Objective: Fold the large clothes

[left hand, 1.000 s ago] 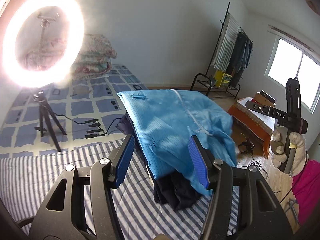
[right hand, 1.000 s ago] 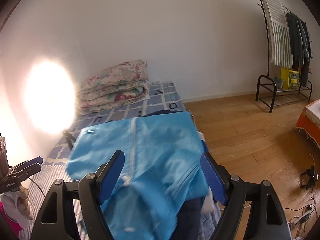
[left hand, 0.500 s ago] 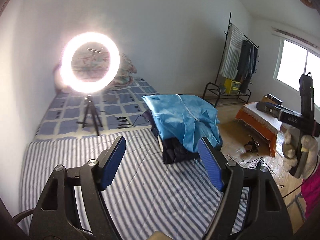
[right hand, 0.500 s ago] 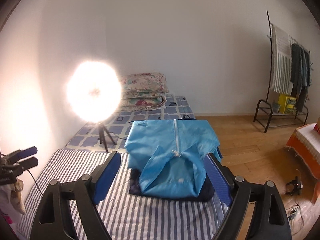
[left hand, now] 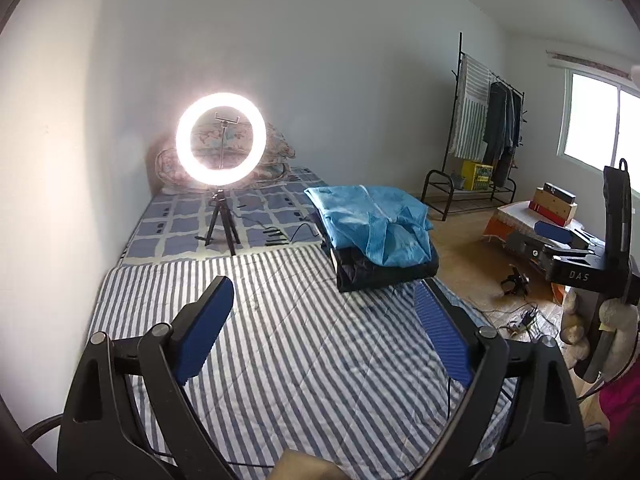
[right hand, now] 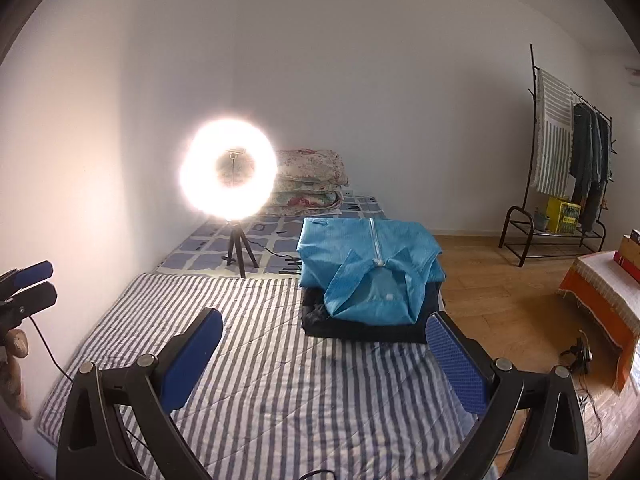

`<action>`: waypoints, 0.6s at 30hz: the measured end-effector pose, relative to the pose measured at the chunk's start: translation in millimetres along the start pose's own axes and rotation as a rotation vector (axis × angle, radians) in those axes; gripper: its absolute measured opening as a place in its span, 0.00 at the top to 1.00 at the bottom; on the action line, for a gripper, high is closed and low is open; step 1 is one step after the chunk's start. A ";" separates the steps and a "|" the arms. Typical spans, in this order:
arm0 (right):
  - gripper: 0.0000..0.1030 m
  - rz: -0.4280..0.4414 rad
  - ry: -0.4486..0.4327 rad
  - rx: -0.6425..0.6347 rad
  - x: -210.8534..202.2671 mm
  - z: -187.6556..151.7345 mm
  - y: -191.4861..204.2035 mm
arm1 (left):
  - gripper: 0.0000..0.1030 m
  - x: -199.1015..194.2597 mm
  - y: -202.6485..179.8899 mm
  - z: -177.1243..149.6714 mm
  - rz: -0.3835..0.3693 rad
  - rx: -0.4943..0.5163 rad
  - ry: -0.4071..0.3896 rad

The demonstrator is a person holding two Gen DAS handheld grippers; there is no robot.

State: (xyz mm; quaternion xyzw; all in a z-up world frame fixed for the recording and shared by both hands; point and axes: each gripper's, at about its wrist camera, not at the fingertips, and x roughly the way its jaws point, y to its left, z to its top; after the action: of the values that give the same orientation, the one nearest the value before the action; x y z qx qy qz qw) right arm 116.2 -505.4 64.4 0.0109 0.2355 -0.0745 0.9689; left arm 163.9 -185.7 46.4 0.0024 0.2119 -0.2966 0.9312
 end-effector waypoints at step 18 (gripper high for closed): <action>0.00 -0.053 -0.053 -0.008 -9.7 -66.6 21.0 | 0.00 -8.0 -5.3 -62.2 0.141 0.011 0.059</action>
State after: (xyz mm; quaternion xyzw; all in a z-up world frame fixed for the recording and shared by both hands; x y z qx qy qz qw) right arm 80.5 -479.5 9.3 -0.0009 0.2104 -0.0996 0.9725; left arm 130.6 -177.6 -6.4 0.0311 0.2368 -0.2310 0.9432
